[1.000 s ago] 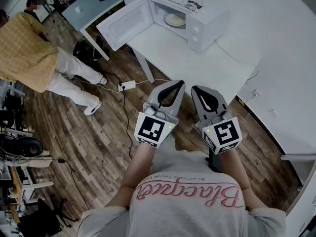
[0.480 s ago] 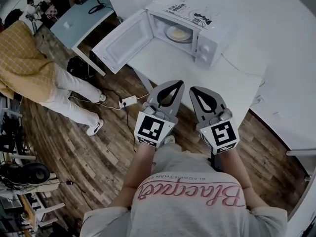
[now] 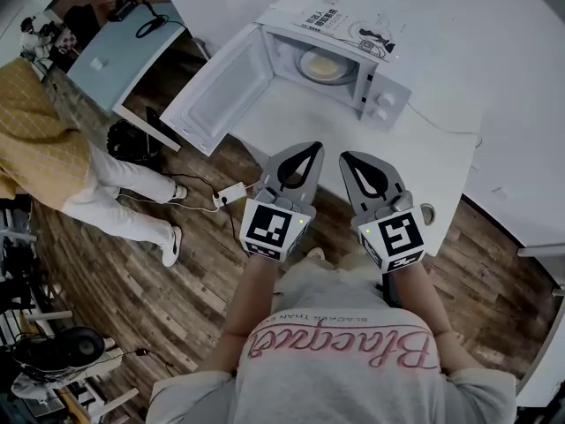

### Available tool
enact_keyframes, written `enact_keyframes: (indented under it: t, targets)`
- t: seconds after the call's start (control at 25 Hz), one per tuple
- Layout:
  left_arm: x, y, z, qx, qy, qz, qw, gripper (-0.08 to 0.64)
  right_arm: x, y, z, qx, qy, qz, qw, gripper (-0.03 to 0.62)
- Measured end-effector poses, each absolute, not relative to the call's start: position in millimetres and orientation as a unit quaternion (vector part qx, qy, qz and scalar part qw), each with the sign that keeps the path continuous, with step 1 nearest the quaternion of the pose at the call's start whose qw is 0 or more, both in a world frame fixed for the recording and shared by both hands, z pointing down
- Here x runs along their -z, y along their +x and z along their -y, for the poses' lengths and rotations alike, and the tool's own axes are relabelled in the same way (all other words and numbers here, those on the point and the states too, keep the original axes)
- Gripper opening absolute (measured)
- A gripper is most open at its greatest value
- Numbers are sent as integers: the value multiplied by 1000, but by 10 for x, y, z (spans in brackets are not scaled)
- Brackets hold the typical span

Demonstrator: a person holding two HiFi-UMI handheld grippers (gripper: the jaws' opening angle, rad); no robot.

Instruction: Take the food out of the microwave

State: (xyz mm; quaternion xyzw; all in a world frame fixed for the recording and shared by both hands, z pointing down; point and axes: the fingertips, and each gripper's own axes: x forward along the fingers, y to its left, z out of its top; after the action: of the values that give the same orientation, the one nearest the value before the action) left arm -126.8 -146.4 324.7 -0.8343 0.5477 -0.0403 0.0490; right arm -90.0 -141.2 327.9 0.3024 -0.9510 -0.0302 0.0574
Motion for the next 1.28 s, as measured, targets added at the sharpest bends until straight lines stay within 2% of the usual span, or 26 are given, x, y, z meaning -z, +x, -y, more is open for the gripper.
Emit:
enact_keyframes:
  t: [0.32,0.76,0.92,0.96,1.2,1.28]
  targets:
    - [-3392,-1404,1743,25,-852,-523,-23,5,-3383,-979,1667,10,318,945,70,9]
    - [-3634,-1513,2400,4,-851,-524,-33,5,-3546,-1134,2274,7,295,952,82,9]
    - [-3734,-1591,2752,8,-844,-533,-58,8,-3611,-1166,2543,2,289,953,89,9]
    - [-3767,-1615,2843,9,-842,-536,-67,19,-3619,-1176,2609,1,287,954,89,9]
    - [-4006,-1695,3323,39,-825,-553,-105,187,-3688,-1227,2943,-14,275,957,92,9]
    - [-4082,-1733,3449,46,-816,-564,-116,201,-3728,-1246,3010,-20,272,957,93,9]
